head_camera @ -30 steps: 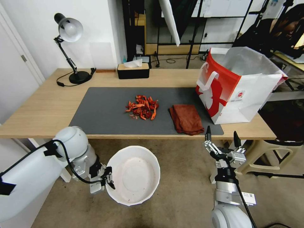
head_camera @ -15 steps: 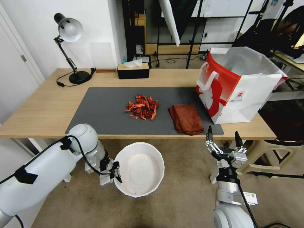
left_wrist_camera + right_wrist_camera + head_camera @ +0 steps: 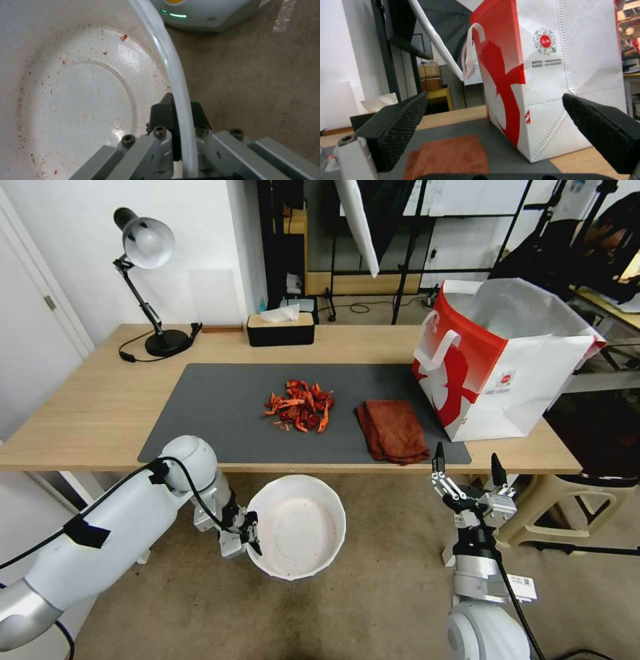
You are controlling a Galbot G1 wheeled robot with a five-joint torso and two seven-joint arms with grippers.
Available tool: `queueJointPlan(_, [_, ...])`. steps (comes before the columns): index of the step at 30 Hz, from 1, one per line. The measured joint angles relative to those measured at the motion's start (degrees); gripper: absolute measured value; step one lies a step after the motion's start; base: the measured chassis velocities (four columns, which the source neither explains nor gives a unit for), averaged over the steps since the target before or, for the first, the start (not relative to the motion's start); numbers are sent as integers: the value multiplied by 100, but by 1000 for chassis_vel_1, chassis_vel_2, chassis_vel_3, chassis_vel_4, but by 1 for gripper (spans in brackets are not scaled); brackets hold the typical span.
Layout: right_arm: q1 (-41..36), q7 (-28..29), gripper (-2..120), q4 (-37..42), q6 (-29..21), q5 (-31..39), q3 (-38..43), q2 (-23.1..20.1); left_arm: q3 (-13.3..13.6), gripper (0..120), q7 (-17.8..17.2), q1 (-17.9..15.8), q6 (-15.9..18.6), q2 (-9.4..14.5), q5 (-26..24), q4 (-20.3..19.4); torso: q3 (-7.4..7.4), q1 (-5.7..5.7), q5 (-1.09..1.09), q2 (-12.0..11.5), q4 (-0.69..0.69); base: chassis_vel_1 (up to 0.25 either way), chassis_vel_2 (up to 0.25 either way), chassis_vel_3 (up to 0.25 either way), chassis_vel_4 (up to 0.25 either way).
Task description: Sweep shrimp from table into container with towel, then put container into takeout bag.
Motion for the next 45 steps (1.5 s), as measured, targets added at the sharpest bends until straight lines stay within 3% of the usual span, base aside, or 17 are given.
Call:
queueJointPlan(27, [643,379,100,-63,-981,353,-358,-373,269,0,0,-370,-37,-335,144,336,0,0,-1,0,-2,0,0,0,0])
queueJointPlan(33, [979,638,100,16,-1477,769,-465,-753,362,0,0,-435,-58,-389,168,364,0,0,0,0,0,0,0,0,0])
queueJointPlan(39, [1726,864,100,-297,-1893,1291,-791,-1480,379,0,0,-453,-85,-385,201,396,0,0,0,0,-1,0,0,0,0])
queueJointPlan(45, [2271,1173,100,-509,-2312,1515,-1246,-1732,293,0,0,-430,-110,-344,183,440,-1,-1,-1,0,1,0,0,0,0])
